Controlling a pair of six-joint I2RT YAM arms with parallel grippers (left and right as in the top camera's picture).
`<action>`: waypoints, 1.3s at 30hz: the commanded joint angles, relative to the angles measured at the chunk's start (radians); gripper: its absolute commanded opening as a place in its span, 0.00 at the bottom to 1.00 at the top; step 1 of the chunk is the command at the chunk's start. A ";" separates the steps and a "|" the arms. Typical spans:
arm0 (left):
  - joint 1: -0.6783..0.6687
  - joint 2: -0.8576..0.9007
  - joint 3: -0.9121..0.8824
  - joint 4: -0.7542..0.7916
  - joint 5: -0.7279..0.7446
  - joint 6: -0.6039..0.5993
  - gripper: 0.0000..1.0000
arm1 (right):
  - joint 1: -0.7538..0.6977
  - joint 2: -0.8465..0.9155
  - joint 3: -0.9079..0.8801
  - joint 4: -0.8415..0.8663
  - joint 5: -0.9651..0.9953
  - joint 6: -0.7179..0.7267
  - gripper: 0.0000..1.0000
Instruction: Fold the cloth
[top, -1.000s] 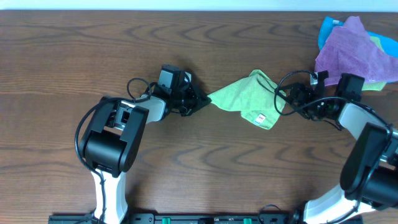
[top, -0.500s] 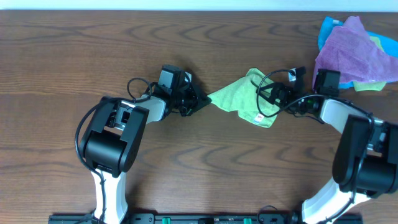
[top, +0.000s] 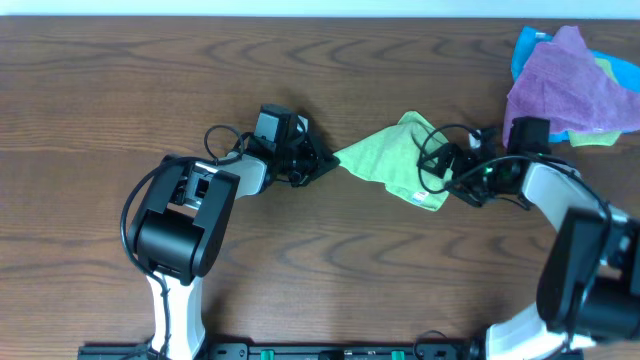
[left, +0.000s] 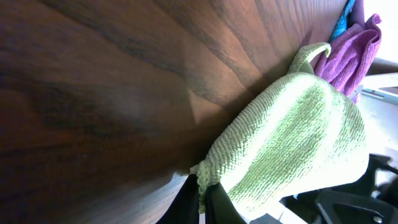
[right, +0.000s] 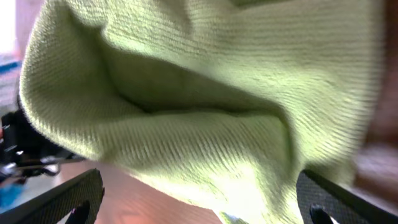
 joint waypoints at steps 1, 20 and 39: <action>0.004 0.022 -0.015 -0.002 -0.024 0.027 0.06 | 0.008 -0.069 -0.001 -0.040 0.087 0.039 0.99; 0.008 0.022 -0.015 -0.006 -0.042 0.048 0.06 | 0.024 -0.127 -0.375 0.494 -0.214 0.478 0.99; 0.135 0.022 -0.015 -0.010 -0.021 0.093 0.06 | 0.191 -0.457 -0.497 0.547 0.030 0.774 0.99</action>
